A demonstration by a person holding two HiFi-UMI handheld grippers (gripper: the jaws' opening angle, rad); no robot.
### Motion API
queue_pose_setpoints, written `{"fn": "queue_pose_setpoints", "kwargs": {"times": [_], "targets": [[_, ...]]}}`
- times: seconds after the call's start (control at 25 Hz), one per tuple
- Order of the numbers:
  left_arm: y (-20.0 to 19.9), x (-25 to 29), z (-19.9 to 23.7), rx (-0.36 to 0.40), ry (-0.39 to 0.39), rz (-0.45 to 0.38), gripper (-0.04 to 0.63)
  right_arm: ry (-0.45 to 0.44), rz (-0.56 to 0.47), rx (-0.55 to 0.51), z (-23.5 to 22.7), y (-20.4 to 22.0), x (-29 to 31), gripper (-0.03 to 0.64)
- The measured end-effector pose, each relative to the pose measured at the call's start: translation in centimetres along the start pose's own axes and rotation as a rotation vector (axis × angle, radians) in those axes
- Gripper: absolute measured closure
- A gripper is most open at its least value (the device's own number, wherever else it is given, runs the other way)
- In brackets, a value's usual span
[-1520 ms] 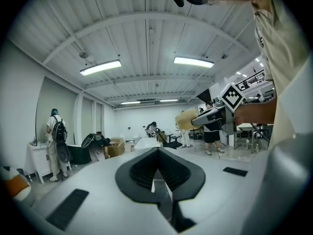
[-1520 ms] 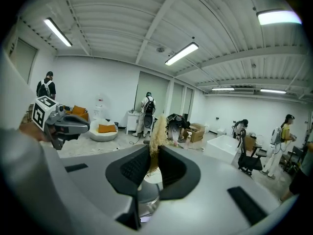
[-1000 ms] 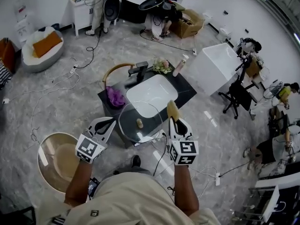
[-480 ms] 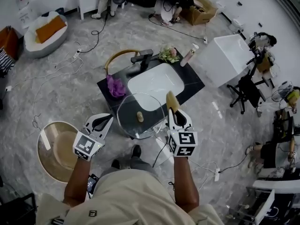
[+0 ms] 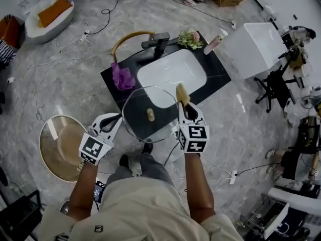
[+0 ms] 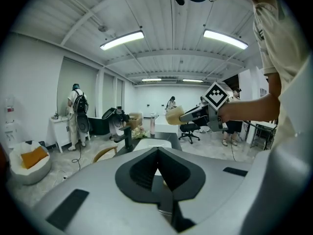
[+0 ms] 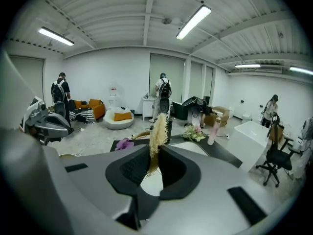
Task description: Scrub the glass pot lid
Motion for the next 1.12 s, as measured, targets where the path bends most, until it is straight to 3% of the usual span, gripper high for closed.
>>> {"fn": "queue_pose_setpoints", "kwargs": {"times": [0.48,1.12], "targets": [[4.1,4.7,2.0,-0.064,-0.023,0.067,0.581,-0.063,0.129,-0.051,0.9,5.3,9.4,0.568],[8.3,5.5,2.9,-0.136,-0.078,0.114,0.581,-0.072,0.231,-0.196,3.5,10.3,14.9,0.568]]}}
Point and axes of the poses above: the fingertips, and each gripper's own axes: x forward along the fingers, z to its left, y out of its underside, the point moved 10 cm from there along -x, backward along the fingers, and after that the axes turned 7 degrees about y, right-handed, at the moved point
